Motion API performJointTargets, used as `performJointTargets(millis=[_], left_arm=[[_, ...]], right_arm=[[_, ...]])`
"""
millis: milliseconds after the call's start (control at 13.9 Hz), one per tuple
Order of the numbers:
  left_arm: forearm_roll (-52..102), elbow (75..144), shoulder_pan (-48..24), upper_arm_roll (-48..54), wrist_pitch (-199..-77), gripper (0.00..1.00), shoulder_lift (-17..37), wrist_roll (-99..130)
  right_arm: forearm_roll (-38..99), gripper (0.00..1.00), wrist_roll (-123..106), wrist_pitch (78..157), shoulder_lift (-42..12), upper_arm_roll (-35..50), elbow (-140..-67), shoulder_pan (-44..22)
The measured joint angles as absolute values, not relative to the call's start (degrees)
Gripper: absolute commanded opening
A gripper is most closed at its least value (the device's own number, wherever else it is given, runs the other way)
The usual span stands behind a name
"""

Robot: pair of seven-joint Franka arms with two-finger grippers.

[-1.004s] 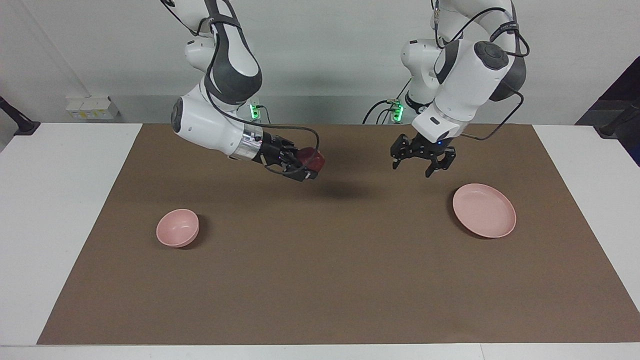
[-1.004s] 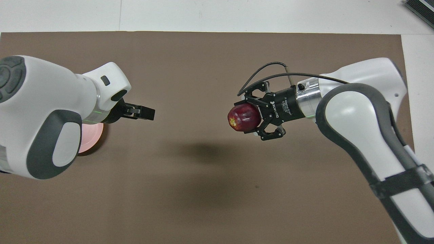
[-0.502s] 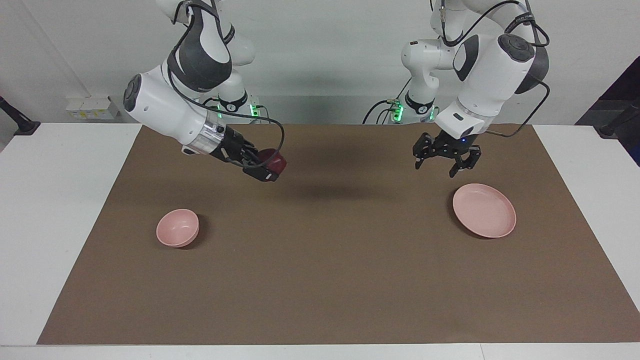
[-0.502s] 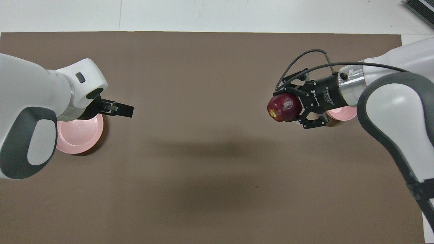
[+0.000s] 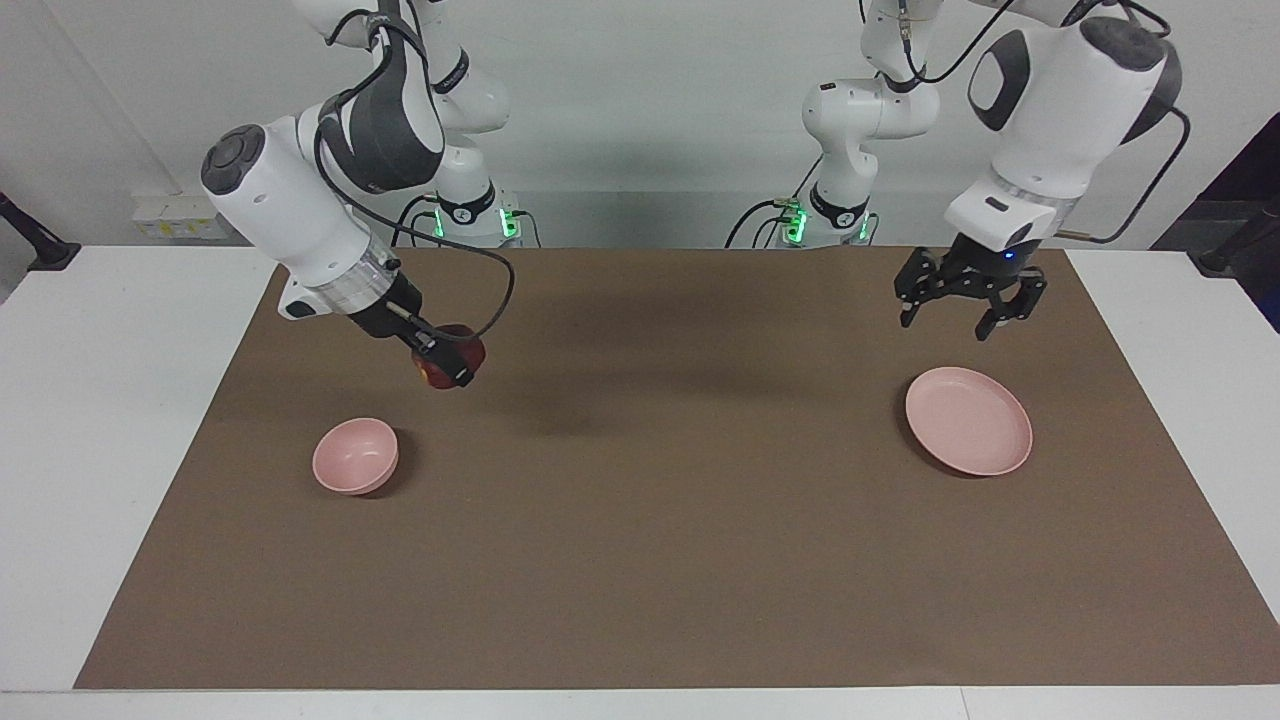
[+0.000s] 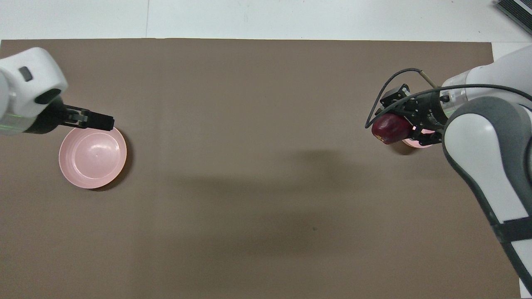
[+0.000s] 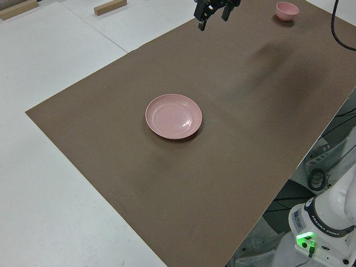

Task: Move apple from plate to bowl
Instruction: 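Carry the apple toward the bowl while the left gripper withdraws, then lower the apple into the pink bowl with the right gripper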

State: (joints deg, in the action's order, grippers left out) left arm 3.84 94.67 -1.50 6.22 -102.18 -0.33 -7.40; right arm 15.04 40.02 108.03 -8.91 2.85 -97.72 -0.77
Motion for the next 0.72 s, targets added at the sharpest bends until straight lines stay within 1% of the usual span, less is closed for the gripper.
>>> performJointTargets(millis=[215, 574, 717], left_arm=[[3.8, 86.9, -1.5, 2.5, -91.3, 1.00, -0.9, -9.8], [1.5, 80.8, -1.7, 1.2, -82.3, 1.00, -0.8, -11.2], [0.6, 79.7, -1.7, 1.2, -80.7, 1.00, -0.6, -11.8]], right_arm=[[11.3, 0.00, 31.9, 110.9, -9.7, 2.8, -98.0, 0.9], [2.2, 0.00, 22.7, 120.6, -14.0, 2.7, -98.3, 2.9], [0.1, 0.00, 19.9, 124.3, -16.2, 2.7, -98.3, 3.5]])
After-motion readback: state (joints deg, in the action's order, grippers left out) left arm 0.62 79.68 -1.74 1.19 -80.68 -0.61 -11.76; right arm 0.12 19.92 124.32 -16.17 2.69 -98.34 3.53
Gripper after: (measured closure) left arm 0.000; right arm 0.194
